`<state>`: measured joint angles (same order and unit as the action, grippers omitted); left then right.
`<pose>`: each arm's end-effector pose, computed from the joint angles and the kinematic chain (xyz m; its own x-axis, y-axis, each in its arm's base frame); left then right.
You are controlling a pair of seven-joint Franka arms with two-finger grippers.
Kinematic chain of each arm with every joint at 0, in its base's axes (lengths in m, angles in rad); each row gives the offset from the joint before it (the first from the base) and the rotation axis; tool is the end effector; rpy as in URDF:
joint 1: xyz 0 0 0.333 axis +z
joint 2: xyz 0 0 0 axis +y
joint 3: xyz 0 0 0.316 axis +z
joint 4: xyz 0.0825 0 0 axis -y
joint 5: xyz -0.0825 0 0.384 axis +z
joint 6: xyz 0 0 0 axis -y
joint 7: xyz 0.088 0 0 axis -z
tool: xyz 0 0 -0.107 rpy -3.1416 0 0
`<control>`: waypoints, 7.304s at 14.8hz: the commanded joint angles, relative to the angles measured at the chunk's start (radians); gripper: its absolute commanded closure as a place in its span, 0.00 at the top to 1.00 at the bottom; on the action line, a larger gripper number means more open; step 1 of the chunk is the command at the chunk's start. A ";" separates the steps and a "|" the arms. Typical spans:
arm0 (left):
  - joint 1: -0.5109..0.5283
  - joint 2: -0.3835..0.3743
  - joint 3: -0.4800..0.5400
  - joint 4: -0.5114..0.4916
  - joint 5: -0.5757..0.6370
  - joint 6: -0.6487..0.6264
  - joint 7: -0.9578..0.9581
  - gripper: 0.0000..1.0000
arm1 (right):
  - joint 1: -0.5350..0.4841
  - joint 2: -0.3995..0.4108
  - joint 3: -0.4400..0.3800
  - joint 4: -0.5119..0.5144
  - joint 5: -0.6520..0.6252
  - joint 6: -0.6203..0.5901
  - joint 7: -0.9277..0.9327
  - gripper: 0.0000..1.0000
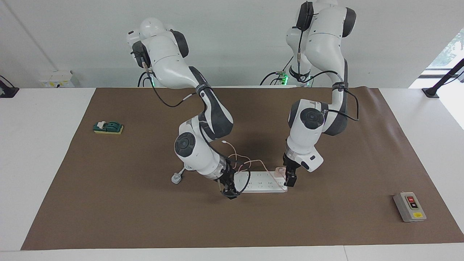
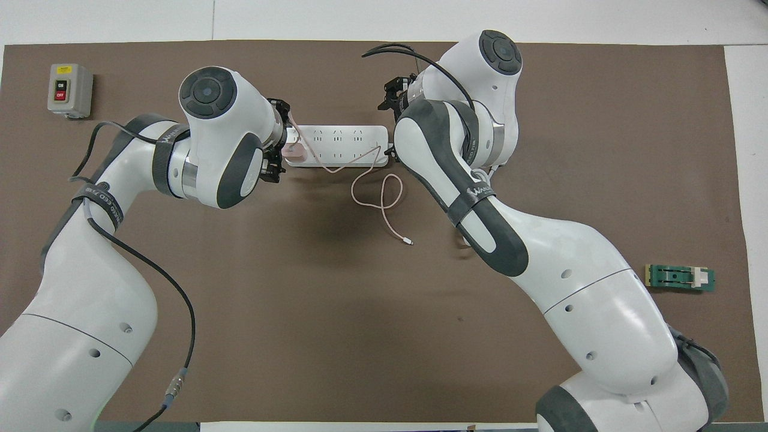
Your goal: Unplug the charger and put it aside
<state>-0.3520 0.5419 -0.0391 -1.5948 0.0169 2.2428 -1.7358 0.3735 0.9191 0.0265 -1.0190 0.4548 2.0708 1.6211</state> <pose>0.6496 -0.2632 0.3281 0.2284 0.9733 -0.0233 0.9688 -0.2248 0.1039 0.7244 0.3225 0.3093 0.1424 -0.8903 -0.4325 -0.9898 -0.1287 -0.0609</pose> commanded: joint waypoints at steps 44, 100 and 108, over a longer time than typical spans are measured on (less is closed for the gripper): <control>-0.045 -0.040 0.013 -0.037 0.017 -0.008 -0.061 0.00 | 0.047 0.015 0.001 -0.099 0.143 0.170 -0.017 0.86; 0.329 -0.479 -0.048 0.053 -0.014 -0.710 1.516 1.00 | -0.298 -0.858 -0.074 -0.407 -0.484 -0.583 -1.522 1.00; 0.350 -0.500 -0.045 0.101 -0.060 -0.804 1.639 1.00 | -0.361 -0.941 -0.074 -0.547 -0.476 -0.546 -1.587 1.00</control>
<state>-0.0159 0.0782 -0.0870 -1.4779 -0.0262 1.4652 -0.1331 0.0421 0.0050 -0.0572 -1.5228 -0.0093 1.4932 0.0615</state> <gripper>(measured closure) 0.000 0.000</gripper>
